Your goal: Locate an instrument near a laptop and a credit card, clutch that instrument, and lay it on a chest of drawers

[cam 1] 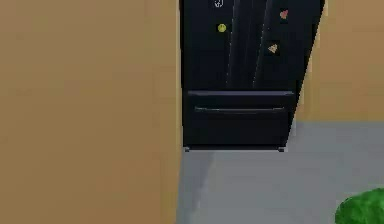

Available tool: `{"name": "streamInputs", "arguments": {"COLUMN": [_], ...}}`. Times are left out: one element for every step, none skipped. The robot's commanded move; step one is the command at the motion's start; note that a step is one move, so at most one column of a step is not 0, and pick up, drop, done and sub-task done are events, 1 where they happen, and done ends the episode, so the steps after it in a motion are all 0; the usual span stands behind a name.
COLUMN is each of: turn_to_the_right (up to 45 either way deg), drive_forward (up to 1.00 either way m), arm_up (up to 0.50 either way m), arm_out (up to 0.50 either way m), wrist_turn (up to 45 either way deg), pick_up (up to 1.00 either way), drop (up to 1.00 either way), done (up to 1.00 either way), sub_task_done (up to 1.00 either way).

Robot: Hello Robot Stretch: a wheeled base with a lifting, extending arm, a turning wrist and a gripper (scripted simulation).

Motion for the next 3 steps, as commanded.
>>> {"name": "streamInputs", "arguments": {"turn_to_the_right": [-45.0,-45.0,-6.0], "drive_forward": [0.00,0.00,0.00], "arm_up": [0.00,0.00,0.00], "arm_out": [0.00,0.00,0.00], "wrist_turn": [0.0,0.0,0.0], "pick_up": [0.00,0.00,0.00], "drop": [0.00,0.00,0.00], "done": [0.00,0.00,0.00], "sub_task_done": [0.00,0.00,0.00]}}
